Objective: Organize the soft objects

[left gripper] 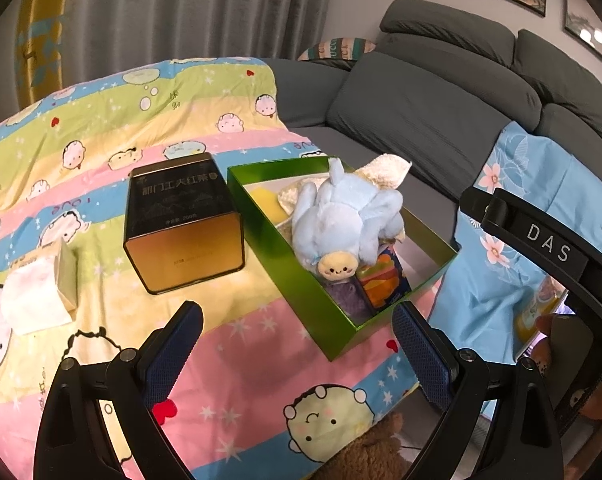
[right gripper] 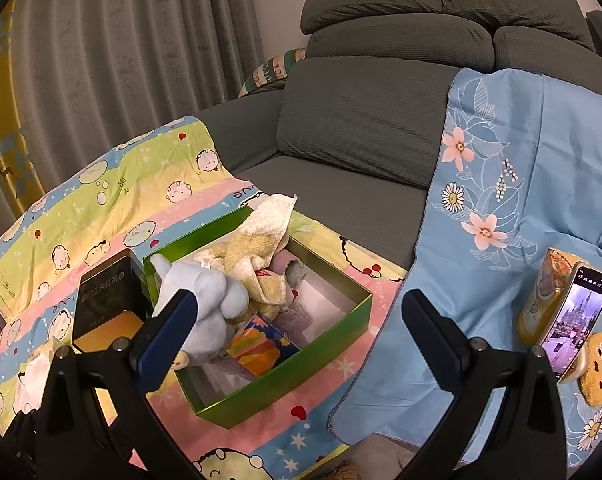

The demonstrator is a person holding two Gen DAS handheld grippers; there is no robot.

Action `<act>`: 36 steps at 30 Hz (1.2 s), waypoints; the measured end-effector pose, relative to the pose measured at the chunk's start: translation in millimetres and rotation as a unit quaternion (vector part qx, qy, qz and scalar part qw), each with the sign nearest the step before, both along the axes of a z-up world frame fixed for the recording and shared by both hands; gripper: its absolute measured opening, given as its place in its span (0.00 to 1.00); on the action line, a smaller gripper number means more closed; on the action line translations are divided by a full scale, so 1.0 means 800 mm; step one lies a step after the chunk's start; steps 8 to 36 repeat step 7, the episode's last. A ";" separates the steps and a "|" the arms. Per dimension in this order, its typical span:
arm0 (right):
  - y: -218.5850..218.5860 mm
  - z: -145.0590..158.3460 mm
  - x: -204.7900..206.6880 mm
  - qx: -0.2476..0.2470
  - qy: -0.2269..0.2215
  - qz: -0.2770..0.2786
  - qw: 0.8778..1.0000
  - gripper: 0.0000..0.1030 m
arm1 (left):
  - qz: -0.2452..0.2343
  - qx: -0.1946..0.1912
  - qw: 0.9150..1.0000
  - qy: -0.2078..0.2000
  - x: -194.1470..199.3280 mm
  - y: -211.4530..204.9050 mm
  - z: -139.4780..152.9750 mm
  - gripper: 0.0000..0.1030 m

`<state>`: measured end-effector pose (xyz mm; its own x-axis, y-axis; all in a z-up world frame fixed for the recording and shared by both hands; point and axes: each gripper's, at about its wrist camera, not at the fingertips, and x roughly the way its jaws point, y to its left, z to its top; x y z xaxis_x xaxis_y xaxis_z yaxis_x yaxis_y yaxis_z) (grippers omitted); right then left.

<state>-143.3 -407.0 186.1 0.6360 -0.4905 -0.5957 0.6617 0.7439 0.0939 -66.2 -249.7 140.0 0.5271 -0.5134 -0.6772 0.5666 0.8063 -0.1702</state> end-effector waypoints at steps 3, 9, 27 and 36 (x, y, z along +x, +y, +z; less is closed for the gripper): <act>0.001 0.000 0.000 -0.003 0.004 -0.002 1.000 0.99 | -0.002 0.000 1.000 0.001 -0.002 0.000 -0.001 0.93; 0.002 0.002 0.000 -0.007 0.006 -0.003 1.000 0.99 | -0.004 0.001 1.000 0.005 -0.001 0.001 -0.001 0.93; 0.002 0.002 0.000 -0.007 0.006 -0.003 1.000 0.99 | -0.004 0.001 1.000 0.005 -0.001 0.001 -0.001 0.93; 0.002 0.002 0.000 -0.007 0.006 -0.003 1.000 0.99 | -0.004 0.001 1.000 0.005 -0.001 0.001 -0.001 0.93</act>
